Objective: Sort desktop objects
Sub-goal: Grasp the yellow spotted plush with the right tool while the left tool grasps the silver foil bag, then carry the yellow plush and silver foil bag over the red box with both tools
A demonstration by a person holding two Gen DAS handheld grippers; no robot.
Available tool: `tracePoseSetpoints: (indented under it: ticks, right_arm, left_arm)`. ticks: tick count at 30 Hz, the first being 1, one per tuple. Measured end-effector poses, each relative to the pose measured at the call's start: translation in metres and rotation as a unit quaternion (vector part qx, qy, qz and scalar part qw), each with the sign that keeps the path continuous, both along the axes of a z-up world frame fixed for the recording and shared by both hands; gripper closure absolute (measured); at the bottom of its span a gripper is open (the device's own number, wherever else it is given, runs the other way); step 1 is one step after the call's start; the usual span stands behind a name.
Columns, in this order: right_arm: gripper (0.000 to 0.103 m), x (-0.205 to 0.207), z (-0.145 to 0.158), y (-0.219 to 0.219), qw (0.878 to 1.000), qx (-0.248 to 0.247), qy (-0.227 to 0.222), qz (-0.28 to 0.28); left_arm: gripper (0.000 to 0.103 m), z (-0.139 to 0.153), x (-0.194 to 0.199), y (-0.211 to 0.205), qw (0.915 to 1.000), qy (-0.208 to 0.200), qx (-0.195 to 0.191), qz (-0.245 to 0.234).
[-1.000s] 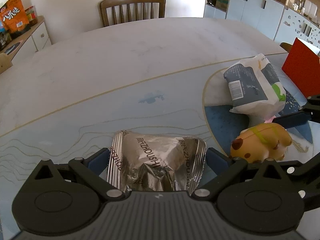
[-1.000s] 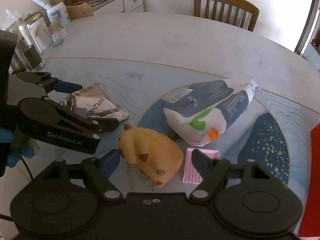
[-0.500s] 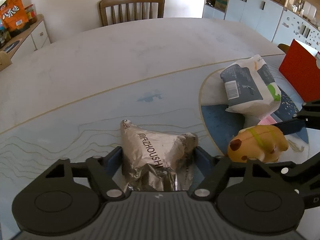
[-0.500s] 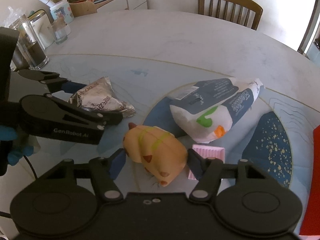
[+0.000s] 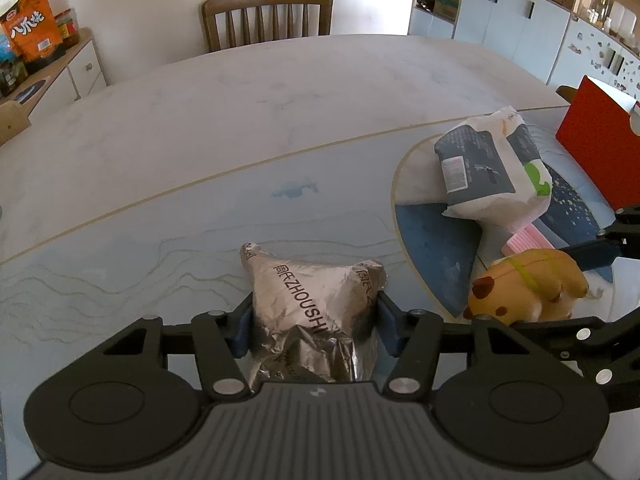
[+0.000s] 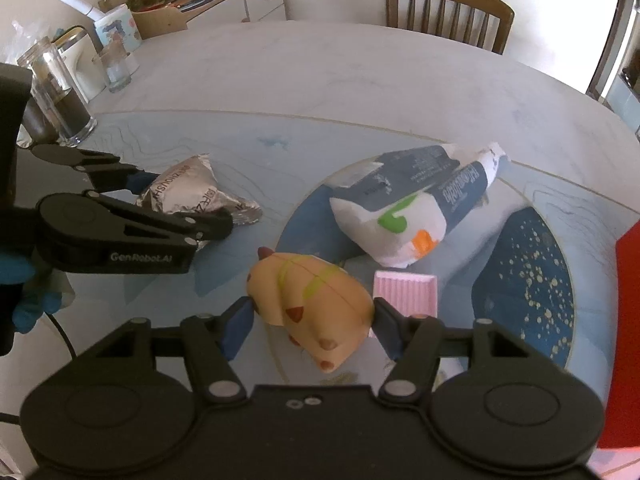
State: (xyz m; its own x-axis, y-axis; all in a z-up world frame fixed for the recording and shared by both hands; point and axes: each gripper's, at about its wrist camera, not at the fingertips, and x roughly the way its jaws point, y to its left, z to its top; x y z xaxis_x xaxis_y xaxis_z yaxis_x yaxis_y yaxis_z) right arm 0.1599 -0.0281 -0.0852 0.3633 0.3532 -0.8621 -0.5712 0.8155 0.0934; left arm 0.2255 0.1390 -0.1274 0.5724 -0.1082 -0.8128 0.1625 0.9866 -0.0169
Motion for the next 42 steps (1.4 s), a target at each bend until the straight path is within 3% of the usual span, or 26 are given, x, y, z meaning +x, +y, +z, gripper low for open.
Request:
tracePoseSetpoints:
  ticks: [17,42]
  right_arm:
    - [0.041,-0.015,0.013,-0.025,1.0,0.017,0.002,-0.012]
    - [0.041,-0.038,0.046,-0.097,0.997,0.058,-0.004,-0.047]
  left_arm:
    - [0.045,0.015,-0.031,-0.012,0.9997,-0.003,-0.02,0.01]
    - [0.045,0.054,-0.076,-0.062,0.9989,-0.021,-0.042,0.002]
